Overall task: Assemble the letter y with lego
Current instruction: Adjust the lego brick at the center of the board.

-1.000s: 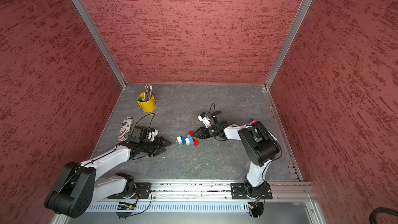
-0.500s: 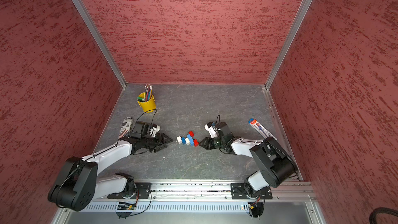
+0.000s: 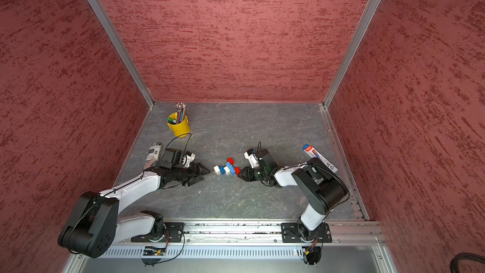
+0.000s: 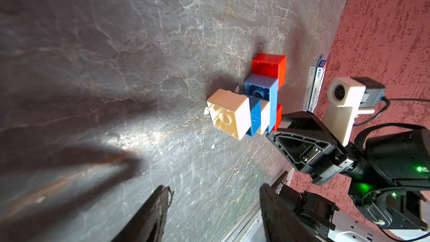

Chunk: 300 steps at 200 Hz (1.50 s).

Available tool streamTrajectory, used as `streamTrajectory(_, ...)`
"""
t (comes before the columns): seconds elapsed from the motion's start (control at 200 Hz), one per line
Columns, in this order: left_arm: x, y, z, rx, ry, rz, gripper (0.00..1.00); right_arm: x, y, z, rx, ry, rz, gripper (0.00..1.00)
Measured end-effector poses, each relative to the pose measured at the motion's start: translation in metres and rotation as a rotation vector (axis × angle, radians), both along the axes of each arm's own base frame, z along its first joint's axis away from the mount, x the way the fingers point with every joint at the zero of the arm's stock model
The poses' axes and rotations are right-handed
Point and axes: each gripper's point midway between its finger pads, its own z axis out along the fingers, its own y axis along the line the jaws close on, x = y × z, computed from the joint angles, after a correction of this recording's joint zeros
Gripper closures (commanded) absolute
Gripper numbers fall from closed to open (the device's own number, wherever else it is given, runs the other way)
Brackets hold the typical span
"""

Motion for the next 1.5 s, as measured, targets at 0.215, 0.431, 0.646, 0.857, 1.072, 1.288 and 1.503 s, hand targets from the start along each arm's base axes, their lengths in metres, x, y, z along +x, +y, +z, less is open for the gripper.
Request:
streamTrajectory(0.215, -0.005, 0.003, 0.0, 0.004, -0.002, 0.009, 0.36, 0.027, 0.007, 0.0, -0.017, -0.043, -0.021, 0.68)
streamTrajectory(0.431, -0.007, 0.005, 0.003, 0.004, -0.003, 0.021, 0.36, 0.052, 0.01, 0.001, -0.029, -0.084, -0.039, 0.68)
streamTrajectory(0.646, -0.011, 0.006, 0.0, 0.008, 0.016, 0.027, 0.36, 0.067, 0.017, 0.001, -0.025, -0.105, -0.038, 0.68)
streamTrajectory(0.857, -0.011, 0.007, -0.001, 0.009, 0.019, 0.028, 0.36, 0.078, 0.024, 0.001, -0.014, -0.12, -0.039, 0.67)
streamTrajectory(1.072, -0.009, 0.009, -0.001, 0.011, 0.02, 0.039, 0.35, 0.079, 0.025, 0.004, -0.014, -0.128, -0.036, 0.57)
streamTrajectory(1.288, 0.01, 0.019, 0.011, 0.046, -0.014, 0.091, 0.12, 0.076, 0.001, 0.039, -0.051, -0.185, -0.091, 0.35)
streamTrajectory(1.503, 0.064, 0.038, 0.054, 0.11, -0.15, 0.161, 0.0, 0.092, -0.044, 0.12, -0.055, -0.382, -0.244, 0.01)
